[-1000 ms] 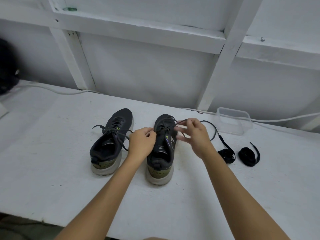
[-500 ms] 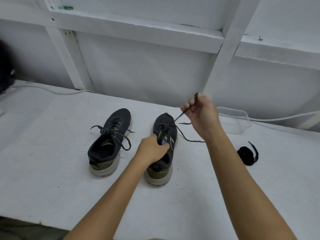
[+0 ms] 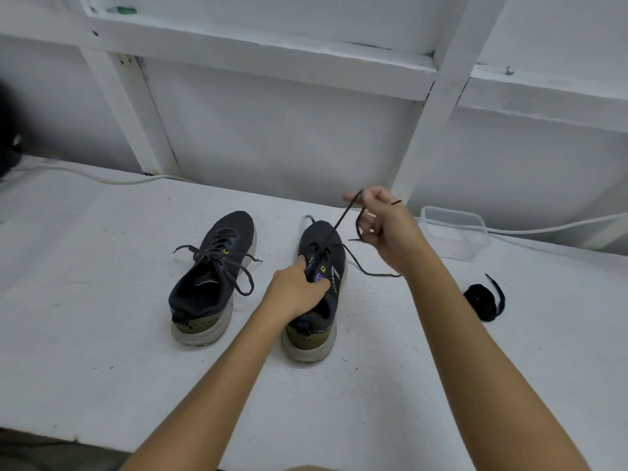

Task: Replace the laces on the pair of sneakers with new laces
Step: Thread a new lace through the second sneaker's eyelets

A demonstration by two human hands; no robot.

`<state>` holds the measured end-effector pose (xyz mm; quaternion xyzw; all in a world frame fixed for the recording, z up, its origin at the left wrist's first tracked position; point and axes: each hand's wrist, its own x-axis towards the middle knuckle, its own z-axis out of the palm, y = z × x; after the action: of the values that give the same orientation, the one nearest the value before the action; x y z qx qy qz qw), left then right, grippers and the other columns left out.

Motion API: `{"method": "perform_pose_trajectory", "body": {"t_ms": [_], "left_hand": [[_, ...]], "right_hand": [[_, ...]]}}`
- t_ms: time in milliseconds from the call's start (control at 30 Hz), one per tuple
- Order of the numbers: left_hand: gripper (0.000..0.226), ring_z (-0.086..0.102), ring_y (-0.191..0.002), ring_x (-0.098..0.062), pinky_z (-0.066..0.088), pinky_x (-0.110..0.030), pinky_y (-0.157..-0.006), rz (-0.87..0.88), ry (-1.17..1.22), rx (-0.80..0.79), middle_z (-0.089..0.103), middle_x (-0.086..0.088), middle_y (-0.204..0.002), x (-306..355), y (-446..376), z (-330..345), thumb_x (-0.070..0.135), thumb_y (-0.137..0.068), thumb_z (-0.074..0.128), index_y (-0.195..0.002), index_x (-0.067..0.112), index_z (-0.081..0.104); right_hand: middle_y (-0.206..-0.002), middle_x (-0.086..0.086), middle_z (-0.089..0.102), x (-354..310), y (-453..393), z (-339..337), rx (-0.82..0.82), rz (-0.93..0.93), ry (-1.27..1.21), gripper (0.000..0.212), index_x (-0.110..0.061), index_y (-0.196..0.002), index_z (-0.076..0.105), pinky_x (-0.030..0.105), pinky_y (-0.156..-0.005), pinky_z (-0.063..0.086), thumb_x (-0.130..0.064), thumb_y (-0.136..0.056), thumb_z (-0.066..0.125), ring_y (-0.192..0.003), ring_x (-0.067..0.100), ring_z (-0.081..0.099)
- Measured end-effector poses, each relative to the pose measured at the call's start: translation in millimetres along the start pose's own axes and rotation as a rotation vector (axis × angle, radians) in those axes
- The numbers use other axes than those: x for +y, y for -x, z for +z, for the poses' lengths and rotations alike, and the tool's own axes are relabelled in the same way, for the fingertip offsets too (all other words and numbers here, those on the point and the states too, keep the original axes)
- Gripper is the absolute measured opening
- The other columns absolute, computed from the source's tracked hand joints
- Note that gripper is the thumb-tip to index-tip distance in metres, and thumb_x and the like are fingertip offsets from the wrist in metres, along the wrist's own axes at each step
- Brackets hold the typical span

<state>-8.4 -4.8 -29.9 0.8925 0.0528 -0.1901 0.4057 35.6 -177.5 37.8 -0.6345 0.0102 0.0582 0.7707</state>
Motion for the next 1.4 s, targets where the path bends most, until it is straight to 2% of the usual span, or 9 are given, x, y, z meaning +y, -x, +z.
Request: {"method": "perform_pose_trajectory", "body": {"t_ms": [67,200,333,433,567,633,967,1167,1400], "left_hand": [[0.039,0.059,-0.098,-0.022,0.04,-0.02,-0.062,-0.006,0.009,-0.004,0.065,-0.007,-0.112,2,2,-1,0.041,-0.092,0.059,-0.125,0.02,0.059],[0.027,0.057,-0.089,-0.018,0.035,-0.022,-0.056,-0.013,0.0,0.014,0.063,-0.005,-0.102,2,1,0,0.042,-0.09,0.06,-0.105,0.02,0.058],[0.025,0.055,-0.084,-0.016,0.035,-0.022,-0.055,-0.009,-0.016,0.017,0.062,-0.004,-0.098,3,1,0,0.043,-0.091,0.059,-0.1,0.02,0.057],[0.023,0.055,-0.081,-0.014,0.036,-0.022,-0.056,-0.013,-0.005,0.016,0.062,-0.003,-0.094,4,2,-1,0.041,-0.091,0.059,-0.098,0.019,0.059],[0.056,0.06,-0.104,-0.022,0.043,-0.025,-0.072,-0.011,0.004,-0.007,0.065,-0.005,-0.119,2,0,-1,0.042,-0.091,0.059,-0.142,0.022,0.05],[0.067,0.058,-0.11,-0.023,0.044,-0.025,-0.078,-0.018,0.004,-0.008,0.063,-0.006,-0.127,0,-1,0,0.043,-0.09,0.059,-0.152,0.023,0.04],[0.069,0.056,-0.122,-0.027,0.051,-0.042,-0.096,0.104,-0.074,0.203,0.063,0.001,-0.13,10,-6,-8,0.064,-0.075,0.063,-0.137,0.036,0.054],[0.014,0.067,-0.092,-0.019,0.052,-0.032,-0.085,0.209,0.02,0.397,0.072,0.005,-0.095,31,-25,-34,0.034,-0.092,0.064,-0.093,0.021,0.069],[0.029,0.067,-0.091,-0.012,0.053,-0.031,-0.089,0.155,0.037,0.131,0.07,0.009,-0.102,21,-25,-55,0.043,-0.09,0.069,-0.112,0.025,0.068]], "right_hand": [[-0.082,0.0,0.074,-3,0,-1,0.04,0.054,0.047,0.018,-0.009,-0.094,0.052,0.021,-0.043,0.025,-0.025,-0.102,0.05,-0.048,0.011,0.036],[-0.082,-0.008,0.063,19,6,-6,0.063,0.135,0.931,0.042,-0.016,-0.099,0.058,0.027,-0.056,0.039,-0.054,-0.086,0.072,-0.065,0.009,0.054],[-0.096,-0.013,0.061,29,5,-8,-0.234,0.215,1.275,0.027,-0.025,-0.1,0.072,0.023,-0.065,0.04,-0.048,-0.087,0.074,-0.091,0.01,0.058],[-0.075,-0.02,0.065,22,7,-8,-0.305,0.154,1.157,0.012,-0.023,-0.095,0.077,0.018,-0.059,0.04,-0.032,-0.094,0.069,-0.073,0.0,0.059],[-0.053,-0.008,0.043,-2,2,-8,0.007,-0.029,0.138,0.019,-0.017,-0.085,0.069,0.018,-0.043,0.024,-0.016,-0.101,0.059,-0.045,0.006,0.032],[-0.057,-0.005,0.042,-10,-1,-10,0.051,-0.049,-0.035,0.019,-0.015,-0.087,0.066,0.02,-0.045,0.017,-0.017,-0.103,0.055,-0.047,0.008,0.027],[-0.085,-0.002,0.065,-4,1,-6,0.076,-0.197,0.322,0.013,-0.024,-0.09,0.076,0.025,-0.057,0.041,-0.024,-0.098,0.065,-0.066,0.01,0.055],[-0.073,-0.016,0.066,-11,-10,0,0.079,-0.288,0.56,0.009,-0.034,-0.084,0.075,0.02,-0.061,0.045,-0.033,-0.093,0.072,-0.061,0.005,0.053],[-0.08,-0.011,0.064,12,-19,-11,0.211,-0.159,0.744,0.015,-0.02,-0.104,0.07,0.024,-0.068,0.042,-0.032,-0.096,0.064,-0.071,0.004,0.056]]}}
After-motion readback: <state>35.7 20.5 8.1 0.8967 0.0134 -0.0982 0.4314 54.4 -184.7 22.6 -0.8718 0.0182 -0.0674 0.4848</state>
